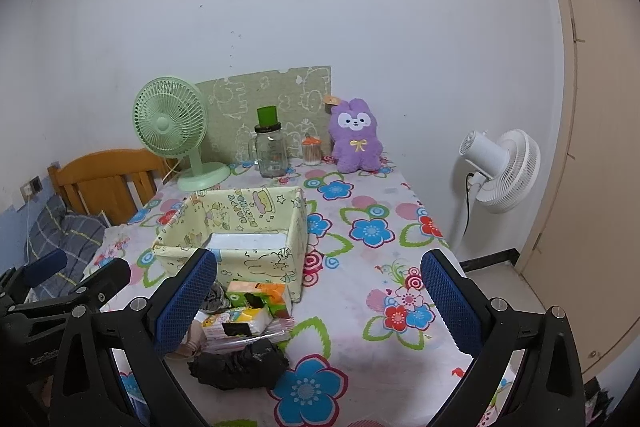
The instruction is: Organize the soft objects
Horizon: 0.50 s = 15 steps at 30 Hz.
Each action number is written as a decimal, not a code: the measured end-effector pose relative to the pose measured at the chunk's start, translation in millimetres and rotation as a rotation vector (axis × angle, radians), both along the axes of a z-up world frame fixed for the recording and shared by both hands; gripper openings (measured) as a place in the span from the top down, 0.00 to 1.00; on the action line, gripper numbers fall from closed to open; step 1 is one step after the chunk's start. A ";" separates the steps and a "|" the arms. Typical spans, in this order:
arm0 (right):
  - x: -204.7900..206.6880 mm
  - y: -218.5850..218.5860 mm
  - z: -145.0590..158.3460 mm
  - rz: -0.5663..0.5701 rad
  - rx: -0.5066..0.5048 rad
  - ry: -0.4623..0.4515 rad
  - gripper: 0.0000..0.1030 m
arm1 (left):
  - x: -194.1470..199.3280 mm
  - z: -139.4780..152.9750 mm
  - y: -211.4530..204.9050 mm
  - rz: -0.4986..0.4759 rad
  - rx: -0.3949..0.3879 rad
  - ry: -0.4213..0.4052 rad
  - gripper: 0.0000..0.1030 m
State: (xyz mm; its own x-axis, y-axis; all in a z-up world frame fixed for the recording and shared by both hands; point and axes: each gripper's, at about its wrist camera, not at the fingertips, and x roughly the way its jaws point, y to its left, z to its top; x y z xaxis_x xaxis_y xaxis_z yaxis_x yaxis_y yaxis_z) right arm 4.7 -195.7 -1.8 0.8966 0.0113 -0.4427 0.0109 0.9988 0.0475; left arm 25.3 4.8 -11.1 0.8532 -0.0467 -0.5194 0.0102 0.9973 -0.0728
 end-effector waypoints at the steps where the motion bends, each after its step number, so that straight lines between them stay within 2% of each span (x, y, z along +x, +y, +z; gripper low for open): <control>1: 0.1 -0.1 -0.1 0.000 0.000 0.001 0.00 | -0.2 -0.1 0.4 0.000 -0.004 -0.001 0.00; 15: 0.6 -0.5 -1.2 0.003 0.001 0.004 0.00 | -3.9 2.8 -5.1 -0.007 -0.002 -0.017 0.00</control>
